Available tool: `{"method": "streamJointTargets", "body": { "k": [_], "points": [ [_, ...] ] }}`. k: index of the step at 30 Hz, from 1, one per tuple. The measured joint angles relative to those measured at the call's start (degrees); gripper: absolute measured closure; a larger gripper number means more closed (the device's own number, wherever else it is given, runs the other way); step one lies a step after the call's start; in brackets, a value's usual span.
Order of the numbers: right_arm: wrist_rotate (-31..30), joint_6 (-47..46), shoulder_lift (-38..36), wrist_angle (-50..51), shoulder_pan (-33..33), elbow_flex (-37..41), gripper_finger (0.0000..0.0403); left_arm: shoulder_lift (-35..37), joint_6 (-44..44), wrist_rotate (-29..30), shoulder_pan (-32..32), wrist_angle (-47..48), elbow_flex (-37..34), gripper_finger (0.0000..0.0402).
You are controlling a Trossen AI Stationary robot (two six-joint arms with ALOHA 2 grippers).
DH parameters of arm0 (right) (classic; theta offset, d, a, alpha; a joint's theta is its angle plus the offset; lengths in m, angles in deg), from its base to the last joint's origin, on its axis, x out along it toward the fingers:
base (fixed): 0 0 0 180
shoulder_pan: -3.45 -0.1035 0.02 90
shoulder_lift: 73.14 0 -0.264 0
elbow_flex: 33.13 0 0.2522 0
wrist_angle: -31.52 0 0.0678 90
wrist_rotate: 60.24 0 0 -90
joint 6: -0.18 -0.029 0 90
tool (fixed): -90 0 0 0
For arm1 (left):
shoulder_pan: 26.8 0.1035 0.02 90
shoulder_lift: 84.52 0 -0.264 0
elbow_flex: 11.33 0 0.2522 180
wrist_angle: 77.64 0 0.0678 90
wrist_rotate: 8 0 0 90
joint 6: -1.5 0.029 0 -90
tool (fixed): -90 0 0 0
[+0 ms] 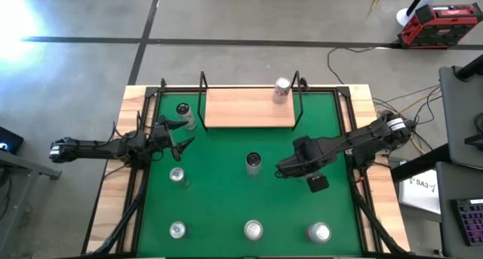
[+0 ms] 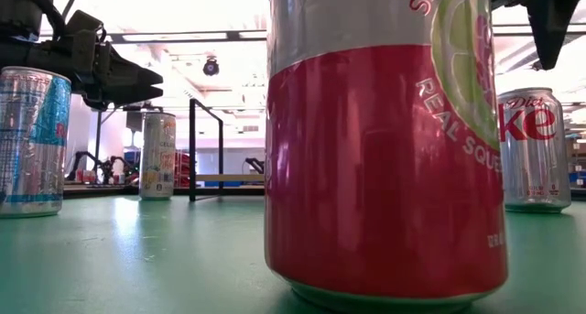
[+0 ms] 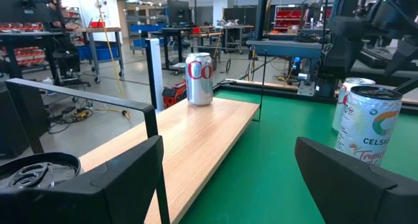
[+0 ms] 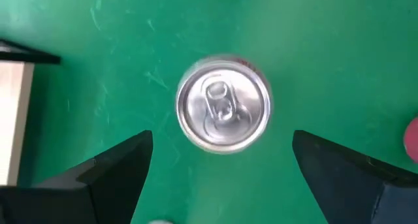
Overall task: Place canned beverage on shelf
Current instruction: Put the silver soda can on the shelf aligned with the other silver soda can
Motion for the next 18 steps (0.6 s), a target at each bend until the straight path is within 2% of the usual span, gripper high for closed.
{"method": "streamJointTargets", "body": {
  "k": [12,18],
  "points": [
    [0.49,0.01,-9.45,-11.56,1.51,13.8,0.0044,0.0,0.0,0.01,-0.02,0.01,0.02,0.007],
    [1.63,0.04,-14.67,-21.58,1.6,22.73,0.0044,0.0,0.0,0.01,0.0,0.01,0.0,0.007]
  ]
}}
